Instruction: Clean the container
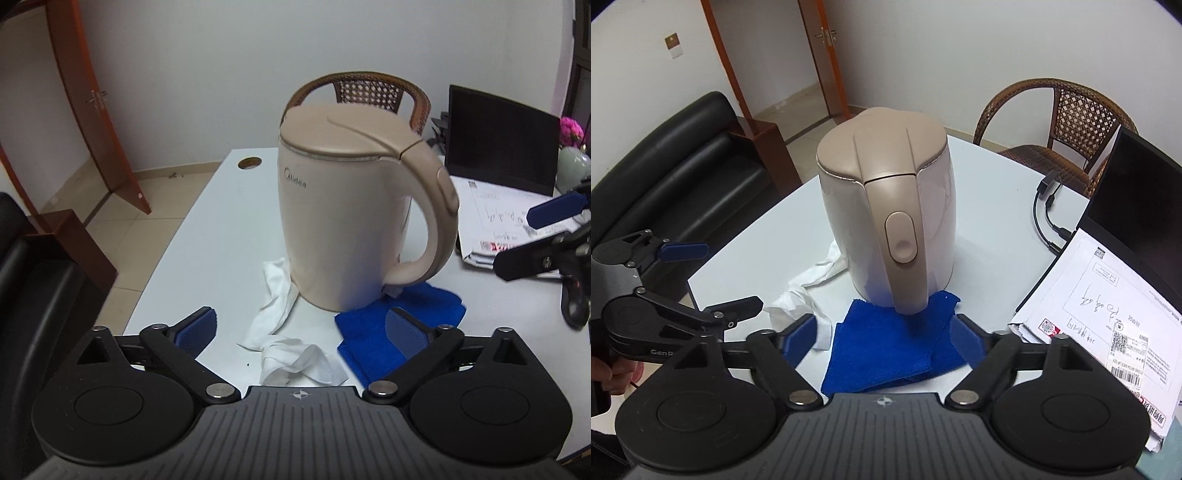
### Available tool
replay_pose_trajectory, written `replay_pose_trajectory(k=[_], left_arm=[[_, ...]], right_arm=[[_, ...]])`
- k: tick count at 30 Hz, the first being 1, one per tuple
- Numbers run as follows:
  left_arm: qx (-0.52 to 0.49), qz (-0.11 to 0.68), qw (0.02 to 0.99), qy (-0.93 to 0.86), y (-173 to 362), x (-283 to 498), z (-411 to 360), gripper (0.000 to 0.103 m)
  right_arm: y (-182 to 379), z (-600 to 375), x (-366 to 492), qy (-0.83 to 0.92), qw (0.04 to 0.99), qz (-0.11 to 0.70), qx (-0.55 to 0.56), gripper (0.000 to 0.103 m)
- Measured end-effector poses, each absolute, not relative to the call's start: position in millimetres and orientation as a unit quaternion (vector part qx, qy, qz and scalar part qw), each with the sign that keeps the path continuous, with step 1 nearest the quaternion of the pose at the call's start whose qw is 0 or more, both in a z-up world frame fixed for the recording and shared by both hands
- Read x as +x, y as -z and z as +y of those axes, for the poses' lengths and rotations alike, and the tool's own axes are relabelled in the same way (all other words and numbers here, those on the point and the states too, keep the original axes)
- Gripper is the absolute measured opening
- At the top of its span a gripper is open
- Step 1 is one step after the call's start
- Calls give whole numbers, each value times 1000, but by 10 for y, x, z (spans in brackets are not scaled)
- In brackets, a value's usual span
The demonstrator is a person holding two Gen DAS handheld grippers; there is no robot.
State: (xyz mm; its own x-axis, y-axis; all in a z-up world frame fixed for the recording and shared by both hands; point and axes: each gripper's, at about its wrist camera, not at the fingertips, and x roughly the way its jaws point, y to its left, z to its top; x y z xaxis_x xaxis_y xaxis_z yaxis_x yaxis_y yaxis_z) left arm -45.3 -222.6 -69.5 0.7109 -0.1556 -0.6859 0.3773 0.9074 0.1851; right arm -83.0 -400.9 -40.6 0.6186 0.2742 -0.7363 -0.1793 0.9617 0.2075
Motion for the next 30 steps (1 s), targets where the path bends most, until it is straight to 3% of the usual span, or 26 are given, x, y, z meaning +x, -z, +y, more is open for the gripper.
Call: replay_pose_trajectory(k=[5, 30], left_arm=[[131, 350, 921, 113, 548, -533, -2327, 103], [71, 327, 942, 24, 150, -1111, -2540, 103]], right_arm=[[353, -4089, -878, -132, 903, 406, 47, 103], [127, -4198, -1227, -142, 927, 346, 6, 103]])
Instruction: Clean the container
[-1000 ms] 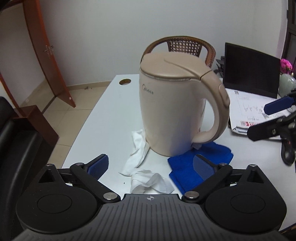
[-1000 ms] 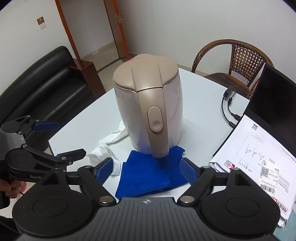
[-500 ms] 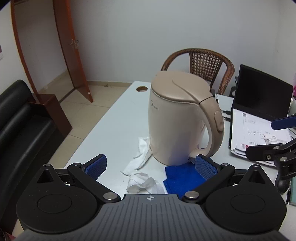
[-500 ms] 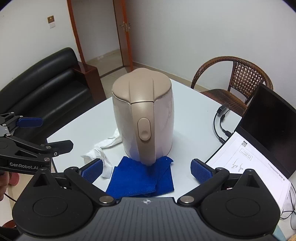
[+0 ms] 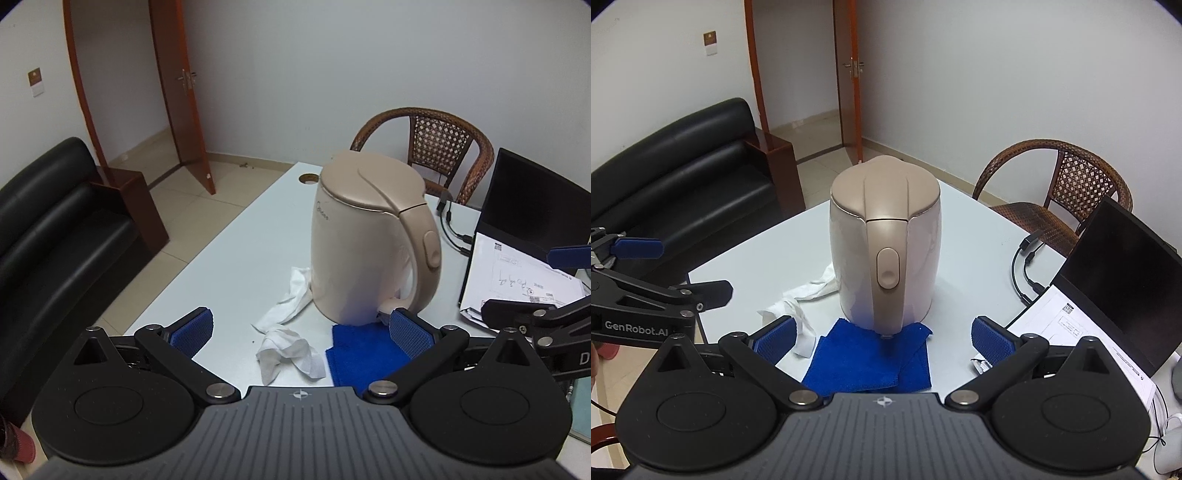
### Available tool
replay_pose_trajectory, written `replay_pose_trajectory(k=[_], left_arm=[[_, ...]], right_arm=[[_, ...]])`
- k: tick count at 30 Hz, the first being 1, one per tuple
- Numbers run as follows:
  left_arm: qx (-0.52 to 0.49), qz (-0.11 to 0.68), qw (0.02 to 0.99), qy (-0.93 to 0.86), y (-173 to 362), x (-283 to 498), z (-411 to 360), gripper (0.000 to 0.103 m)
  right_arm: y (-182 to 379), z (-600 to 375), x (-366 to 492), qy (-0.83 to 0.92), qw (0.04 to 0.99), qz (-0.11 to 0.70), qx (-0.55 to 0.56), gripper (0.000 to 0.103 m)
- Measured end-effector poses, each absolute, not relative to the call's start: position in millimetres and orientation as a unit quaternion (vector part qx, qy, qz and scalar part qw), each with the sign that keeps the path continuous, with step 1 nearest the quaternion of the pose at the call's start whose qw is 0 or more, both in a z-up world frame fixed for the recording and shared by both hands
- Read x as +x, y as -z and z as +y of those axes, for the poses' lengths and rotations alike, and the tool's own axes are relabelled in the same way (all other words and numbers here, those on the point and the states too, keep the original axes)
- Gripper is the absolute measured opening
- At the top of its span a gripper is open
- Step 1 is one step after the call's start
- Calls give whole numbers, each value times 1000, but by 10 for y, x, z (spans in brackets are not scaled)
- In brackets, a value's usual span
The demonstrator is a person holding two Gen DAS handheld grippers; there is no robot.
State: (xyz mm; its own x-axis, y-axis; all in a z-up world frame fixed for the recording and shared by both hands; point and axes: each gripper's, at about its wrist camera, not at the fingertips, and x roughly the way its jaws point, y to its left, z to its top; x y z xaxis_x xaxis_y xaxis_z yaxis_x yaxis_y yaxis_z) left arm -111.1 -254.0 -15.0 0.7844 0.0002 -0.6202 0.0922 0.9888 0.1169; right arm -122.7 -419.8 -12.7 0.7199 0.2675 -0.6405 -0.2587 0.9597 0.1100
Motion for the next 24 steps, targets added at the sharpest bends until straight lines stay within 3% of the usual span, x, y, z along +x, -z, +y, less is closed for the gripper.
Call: replay_pose_trajectory(k=[4, 13, 24], left_arm=[[61, 303, 951, 19, 116, -1211, -2599, 103], [81, 312, 947, -16, 185, -1277, -2701, 103], [29, 333, 943, 2, 220, -1172, -2519, 103]], right_arm=[[127, -4218, -1282, -137, 931, 339, 8, 103], [113, -4249, -1453, -129, 936, 327, 13, 103], [119, -4211, -1401, -152, 933, 326, 23, 103]])
